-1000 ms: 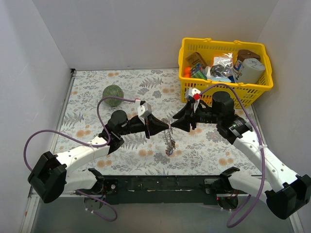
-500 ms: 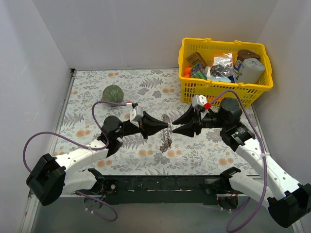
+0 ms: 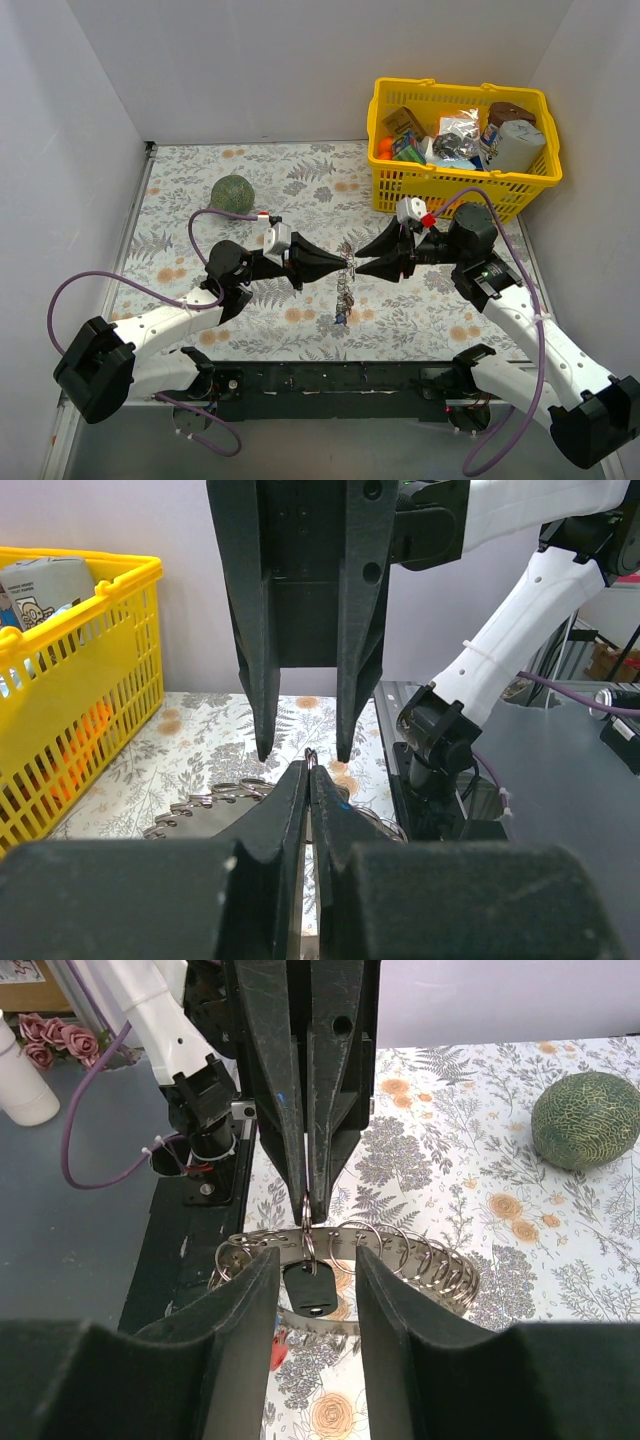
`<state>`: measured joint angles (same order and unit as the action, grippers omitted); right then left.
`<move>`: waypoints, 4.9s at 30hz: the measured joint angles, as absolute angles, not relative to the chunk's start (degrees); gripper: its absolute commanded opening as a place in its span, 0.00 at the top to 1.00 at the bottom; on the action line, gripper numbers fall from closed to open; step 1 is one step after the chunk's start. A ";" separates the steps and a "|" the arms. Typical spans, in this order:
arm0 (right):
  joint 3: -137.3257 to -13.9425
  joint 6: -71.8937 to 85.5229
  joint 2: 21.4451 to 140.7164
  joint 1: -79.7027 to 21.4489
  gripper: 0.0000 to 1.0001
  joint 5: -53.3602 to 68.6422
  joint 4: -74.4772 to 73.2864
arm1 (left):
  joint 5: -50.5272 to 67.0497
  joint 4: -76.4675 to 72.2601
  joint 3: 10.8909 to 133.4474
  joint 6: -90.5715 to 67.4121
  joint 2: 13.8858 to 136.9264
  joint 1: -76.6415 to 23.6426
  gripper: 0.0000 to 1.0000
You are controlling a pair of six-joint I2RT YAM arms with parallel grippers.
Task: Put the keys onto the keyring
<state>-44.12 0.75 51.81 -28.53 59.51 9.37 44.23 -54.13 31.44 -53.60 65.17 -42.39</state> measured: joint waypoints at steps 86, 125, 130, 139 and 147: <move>-39.62 11.62 52.58 -32.01 0.75 59.46 24.14 | 45.67 -53.28 31.44 -54.11 64.40 -42.39 1.00; -56.60 -16.10 63.86 -32.01 0.99 48.31 -20.84 | 42.85 20.45 66.19 -19.05 75.35 -42.72 0.55; -56.86 -18.48 64.86 -32.01 0.99 46.26 -24.64 | 42.85 25.78 67.29 -16.99 79.66 -43.40 0.63; -56.86 -19.73 65.19 -32.01 0.99 44.88 -26.11 | 42.96 28.16 68.36 -15.79 82.56 -44.14 0.70; -56.86 -19.70 65.19 -32.01 0.99 44.93 -26.02 | 43.00 22.90 66.89 -17.21 81.12 -44.36 0.81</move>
